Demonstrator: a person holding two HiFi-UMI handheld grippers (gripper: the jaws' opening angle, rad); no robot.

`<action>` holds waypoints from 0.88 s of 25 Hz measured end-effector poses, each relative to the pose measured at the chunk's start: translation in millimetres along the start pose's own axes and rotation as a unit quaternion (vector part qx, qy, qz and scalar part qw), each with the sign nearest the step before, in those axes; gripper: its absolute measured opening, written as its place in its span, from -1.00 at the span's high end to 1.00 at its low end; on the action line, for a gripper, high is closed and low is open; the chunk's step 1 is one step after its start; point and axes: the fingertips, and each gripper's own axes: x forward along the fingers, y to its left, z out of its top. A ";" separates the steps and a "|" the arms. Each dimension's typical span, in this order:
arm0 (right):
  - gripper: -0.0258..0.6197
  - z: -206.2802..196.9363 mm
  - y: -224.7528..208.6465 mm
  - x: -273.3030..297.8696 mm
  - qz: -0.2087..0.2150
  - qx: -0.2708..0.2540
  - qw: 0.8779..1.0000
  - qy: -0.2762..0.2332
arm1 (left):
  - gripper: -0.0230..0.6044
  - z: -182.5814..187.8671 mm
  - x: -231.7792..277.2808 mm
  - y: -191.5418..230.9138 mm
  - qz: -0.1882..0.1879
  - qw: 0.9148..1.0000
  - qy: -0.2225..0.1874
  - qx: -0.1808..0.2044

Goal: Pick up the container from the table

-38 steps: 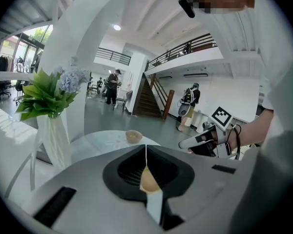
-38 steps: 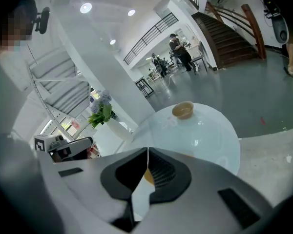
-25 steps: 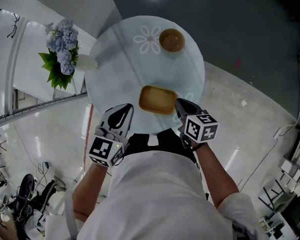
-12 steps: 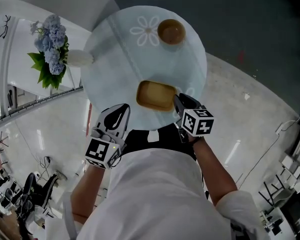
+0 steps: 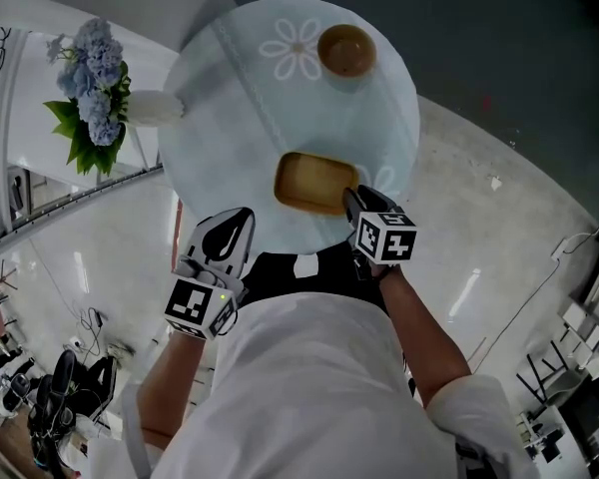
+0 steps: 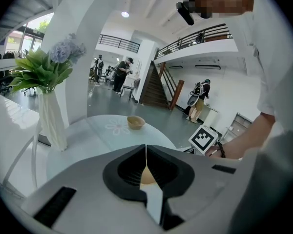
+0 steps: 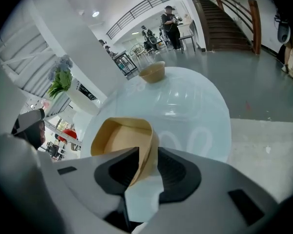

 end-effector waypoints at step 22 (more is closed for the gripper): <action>0.83 19.2 -0.8 -5.9 -0.020 0.025 0.999 -0.008 | 0.86 16.9 -16.9 9.9 0.009 0.999 -0.035 0.007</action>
